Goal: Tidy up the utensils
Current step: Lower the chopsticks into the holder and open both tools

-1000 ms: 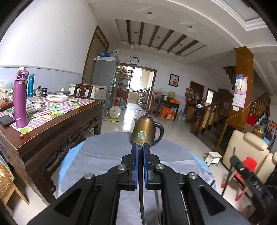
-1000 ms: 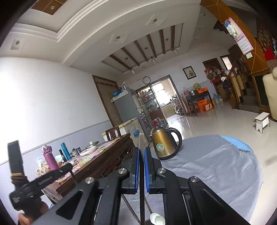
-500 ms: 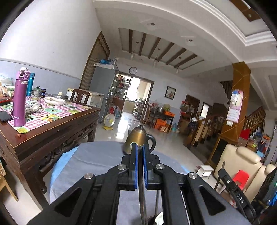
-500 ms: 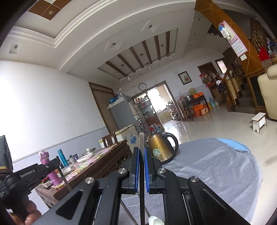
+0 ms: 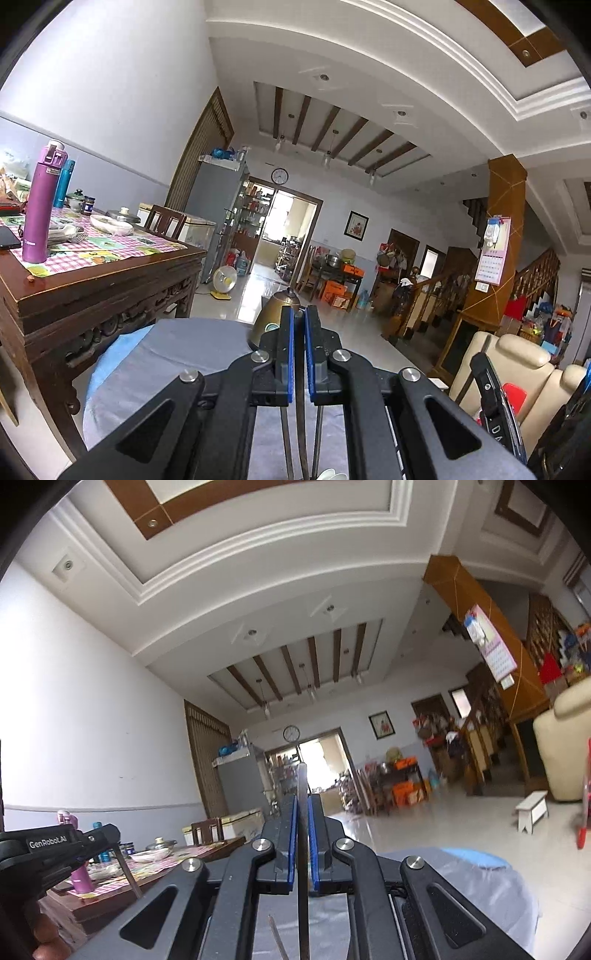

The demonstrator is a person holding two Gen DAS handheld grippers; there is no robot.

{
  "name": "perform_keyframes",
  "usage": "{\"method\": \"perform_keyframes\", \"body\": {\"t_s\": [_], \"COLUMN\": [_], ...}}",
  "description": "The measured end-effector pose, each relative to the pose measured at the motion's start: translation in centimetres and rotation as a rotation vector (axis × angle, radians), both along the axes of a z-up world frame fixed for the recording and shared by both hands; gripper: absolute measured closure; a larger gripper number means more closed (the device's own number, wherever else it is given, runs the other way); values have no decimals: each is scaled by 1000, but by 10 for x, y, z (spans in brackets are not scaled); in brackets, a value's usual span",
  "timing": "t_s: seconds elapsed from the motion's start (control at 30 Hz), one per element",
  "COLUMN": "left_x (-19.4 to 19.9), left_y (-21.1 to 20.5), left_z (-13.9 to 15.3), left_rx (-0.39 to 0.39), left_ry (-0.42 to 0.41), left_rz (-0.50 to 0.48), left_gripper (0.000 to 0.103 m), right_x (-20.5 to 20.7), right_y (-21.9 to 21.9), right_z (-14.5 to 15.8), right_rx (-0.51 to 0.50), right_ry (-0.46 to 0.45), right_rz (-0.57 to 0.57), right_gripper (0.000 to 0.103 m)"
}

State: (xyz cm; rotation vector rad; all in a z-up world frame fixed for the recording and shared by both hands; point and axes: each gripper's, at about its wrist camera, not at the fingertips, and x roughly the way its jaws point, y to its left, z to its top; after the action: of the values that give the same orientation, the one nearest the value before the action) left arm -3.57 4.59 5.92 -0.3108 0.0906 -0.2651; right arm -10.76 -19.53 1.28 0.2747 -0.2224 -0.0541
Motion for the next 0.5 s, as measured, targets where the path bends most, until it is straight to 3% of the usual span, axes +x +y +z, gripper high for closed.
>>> {"method": "perform_keyframes", "body": {"t_s": [0.5], "left_x": [0], "left_y": [-13], "left_z": [-16], "left_rx": [35], "left_ry": [14], "left_rz": [47], "left_gripper": [97], "right_x": [17], "right_y": [19], "right_z": [-14], "right_rx": [-25], "right_ry": [9], "right_rz": [-47], "right_gripper": [97]}}
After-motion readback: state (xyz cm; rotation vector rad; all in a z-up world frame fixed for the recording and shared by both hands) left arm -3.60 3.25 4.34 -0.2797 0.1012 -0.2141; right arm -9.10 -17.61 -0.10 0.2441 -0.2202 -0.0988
